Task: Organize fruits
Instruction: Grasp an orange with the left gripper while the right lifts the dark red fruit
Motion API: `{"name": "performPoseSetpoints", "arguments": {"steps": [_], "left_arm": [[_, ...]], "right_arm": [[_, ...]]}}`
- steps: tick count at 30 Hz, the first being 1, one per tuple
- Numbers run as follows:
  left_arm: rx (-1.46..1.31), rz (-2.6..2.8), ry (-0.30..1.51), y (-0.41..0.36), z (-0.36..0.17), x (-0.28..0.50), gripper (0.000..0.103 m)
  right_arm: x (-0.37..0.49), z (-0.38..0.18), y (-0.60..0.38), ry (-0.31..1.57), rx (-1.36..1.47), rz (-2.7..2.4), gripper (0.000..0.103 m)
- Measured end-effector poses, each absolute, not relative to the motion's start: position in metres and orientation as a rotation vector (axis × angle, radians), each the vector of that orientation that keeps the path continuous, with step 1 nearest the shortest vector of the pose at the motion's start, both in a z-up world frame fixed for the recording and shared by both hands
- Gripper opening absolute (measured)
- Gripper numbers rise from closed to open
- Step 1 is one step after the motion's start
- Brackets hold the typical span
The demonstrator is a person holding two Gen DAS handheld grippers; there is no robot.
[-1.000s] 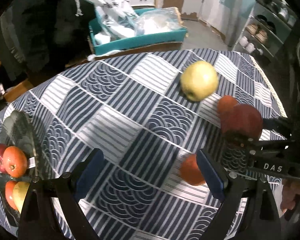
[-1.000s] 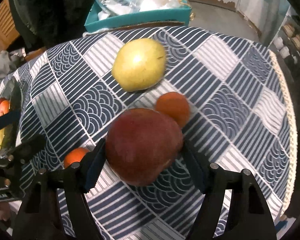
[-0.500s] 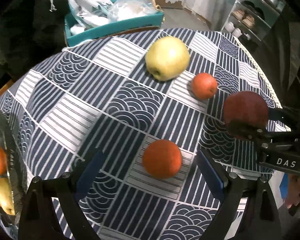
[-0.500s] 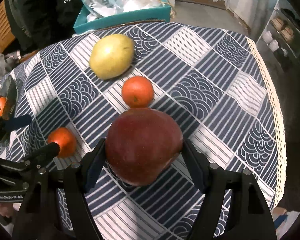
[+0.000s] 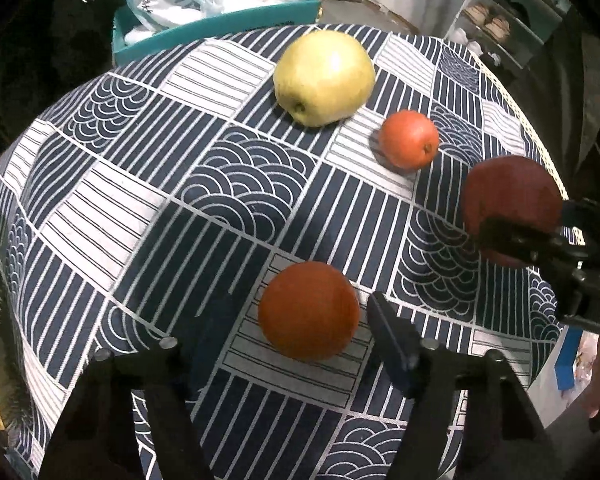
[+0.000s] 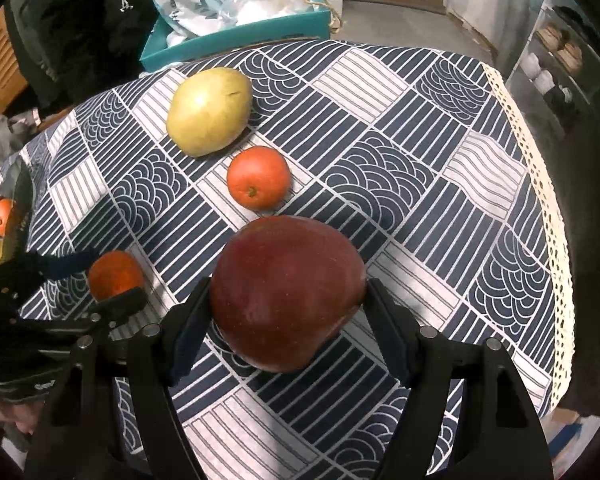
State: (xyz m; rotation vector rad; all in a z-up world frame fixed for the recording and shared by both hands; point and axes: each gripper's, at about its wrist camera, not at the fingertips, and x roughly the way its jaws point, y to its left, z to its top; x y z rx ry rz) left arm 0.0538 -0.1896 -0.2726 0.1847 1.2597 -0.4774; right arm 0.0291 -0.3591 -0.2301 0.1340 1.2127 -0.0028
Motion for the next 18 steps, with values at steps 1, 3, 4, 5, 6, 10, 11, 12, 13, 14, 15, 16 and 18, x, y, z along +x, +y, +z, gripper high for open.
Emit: {"name": "performPoseSetpoints", "arguments": {"steps": [1,3,4,5,6,10,11,12,13,14,15,16,18], "left_arm": [[0.189,-0.481,1.263,-0.19,-0.274,0.053,0.055],[0.197,-0.494,1.258,-0.191,-0.274,0.051,0.05],[0.195,-0.503,1.253,-0.192,-0.273,0.051,0.048],[0.2,-0.502,1.251,-0.193,-0.273,0.05,0.048],[0.207,-0.498,1.251,-0.193,-0.272,0.05,0.047],[0.204,-0.486,1.226,-0.189,-0.267,0.049,0.047],[0.202,-0.483,1.222,-0.188,-0.264,0.049,0.047],[0.195,-0.481,1.214,-0.186,-0.26,0.049,0.047],[0.192,-0.479,1.209,-0.184,-0.258,0.05,0.047],[0.187,-0.475,1.201,-0.183,-0.254,0.05,0.047],[0.182,-0.47,1.193,-0.181,-0.25,0.051,0.046],[0.177,-0.466,1.187,-0.18,-0.247,0.05,0.046],[0.168,-0.458,1.175,-0.177,-0.24,0.051,0.046]], "right_arm": [[0.03,-0.23,-0.358,1.213,0.132,-0.001,0.075],[0.03,-0.231,-0.357,1.214,0.129,0.002,0.075],[0.03,-0.231,-0.356,1.214,0.127,0.004,0.075],[0.031,-0.231,-0.356,1.214,0.124,0.005,0.075],[0.031,-0.23,-0.355,1.212,0.121,0.006,0.075],[0.033,-0.226,-0.353,1.197,0.11,0.013,0.075],[0.033,-0.224,-0.352,1.191,0.107,0.015,0.075],[0.033,-0.223,-0.352,1.186,0.104,0.015,0.075],[0.033,-0.221,-0.351,1.181,0.101,0.016,0.075],[0.033,-0.218,-0.351,1.174,0.096,0.017,0.075],[0.034,-0.216,-0.351,1.17,0.093,0.018,0.075],[0.034,-0.214,-0.35,1.164,0.09,0.018,0.075],[0.035,-0.208,-0.348,1.149,0.083,0.019,0.075]]}}
